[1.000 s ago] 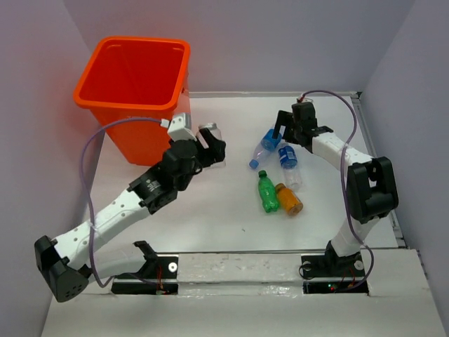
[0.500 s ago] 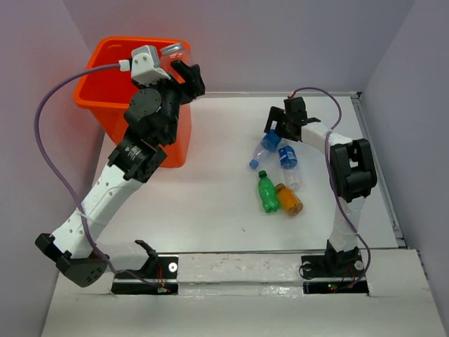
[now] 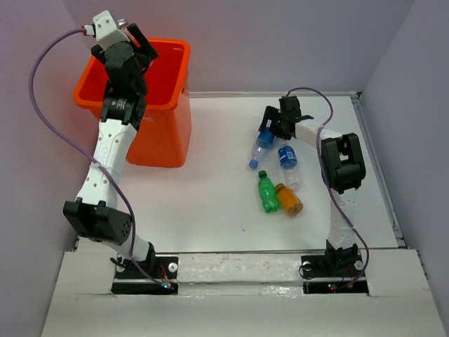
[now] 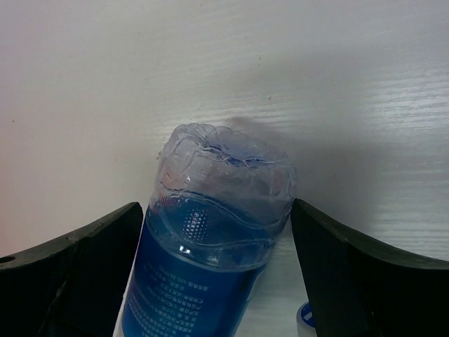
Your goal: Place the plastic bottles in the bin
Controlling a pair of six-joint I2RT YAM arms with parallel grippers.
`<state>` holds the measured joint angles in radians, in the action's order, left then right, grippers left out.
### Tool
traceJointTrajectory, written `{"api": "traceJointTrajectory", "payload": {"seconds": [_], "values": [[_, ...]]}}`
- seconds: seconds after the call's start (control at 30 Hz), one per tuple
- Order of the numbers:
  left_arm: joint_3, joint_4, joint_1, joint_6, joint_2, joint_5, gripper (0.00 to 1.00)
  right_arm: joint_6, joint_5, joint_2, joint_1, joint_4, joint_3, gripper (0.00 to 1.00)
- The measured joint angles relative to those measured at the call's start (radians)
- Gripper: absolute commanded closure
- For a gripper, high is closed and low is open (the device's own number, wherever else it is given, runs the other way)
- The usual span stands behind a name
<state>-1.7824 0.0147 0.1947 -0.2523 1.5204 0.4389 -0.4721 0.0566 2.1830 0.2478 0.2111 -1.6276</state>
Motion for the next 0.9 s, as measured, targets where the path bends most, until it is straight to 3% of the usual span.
{"api": "traceJointTrajectory", "payload": {"seconds": [0.1, 0.17, 0.4, 0.53, 0.63, 0.9], "values": [[-0.027, -0.038, -0.054, -0.013, 0.076, -0.028, 0.01, -0.014, 0.012, 0.014, 0.0, -0.002, -0.006, 0.31], [-0.045, -0.072, -0.084, -0.027, 0.113, -0.058, 0.01, -0.023, 0.019, 0.016, 0.0, -0.003, -0.008, 0.35], [-0.045, -0.113, -0.109, -0.068, 0.08, -0.156, 0.01, -0.082, 0.076, 0.016, 0.0, -0.057, -0.008, 0.39], [0.0, -0.115, -0.098, -0.117, -0.054, -0.276, 0.01, -0.103, 0.09, -0.011, 0.0, -0.087, -0.009, 0.43], [0.123, -0.095, -0.064, -0.142, -0.228, -0.344, 0.01, -0.108, 0.091, -0.084, 0.0, -0.092, -0.009, 0.44], [0.56, -0.087, 0.181, -0.184, -0.651, -0.486, 0.01, -0.106, 0.108, -0.41, 0.026, -0.168, -0.068, 0.44]]}}
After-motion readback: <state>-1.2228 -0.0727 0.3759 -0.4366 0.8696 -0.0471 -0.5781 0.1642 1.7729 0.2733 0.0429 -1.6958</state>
